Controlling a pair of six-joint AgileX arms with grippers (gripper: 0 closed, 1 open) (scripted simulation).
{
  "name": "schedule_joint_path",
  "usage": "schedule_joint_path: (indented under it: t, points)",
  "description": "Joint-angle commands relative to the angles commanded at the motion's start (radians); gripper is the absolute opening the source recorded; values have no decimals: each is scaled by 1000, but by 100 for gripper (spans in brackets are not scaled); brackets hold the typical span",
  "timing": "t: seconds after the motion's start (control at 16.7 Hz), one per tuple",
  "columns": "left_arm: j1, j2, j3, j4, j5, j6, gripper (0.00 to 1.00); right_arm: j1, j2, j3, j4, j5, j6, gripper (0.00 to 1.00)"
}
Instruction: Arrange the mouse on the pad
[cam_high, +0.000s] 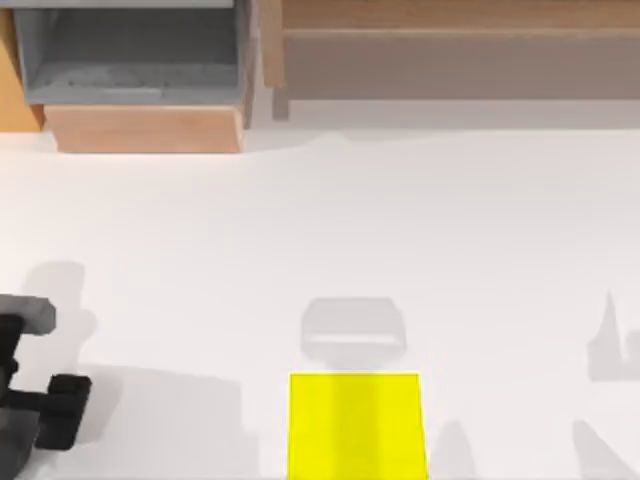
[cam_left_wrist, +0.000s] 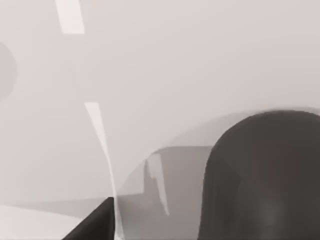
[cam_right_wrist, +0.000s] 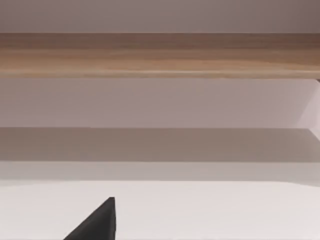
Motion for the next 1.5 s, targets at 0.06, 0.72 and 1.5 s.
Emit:
schedule_joint_path:
  t: [0.06, 0.72, 1.5]
  points:
    - [0, 0, 0, 0, 0, 0, 62, 0, 0, 0, 0, 0, 0, 100]
    - [0, 0, 0, 0, 0, 0, 0, 0, 0, 0, 0, 0, 0, 100]
    - [-3, -117, 171, -283, 6, -3, 0, 0, 0, 0, 0, 0, 0, 100]
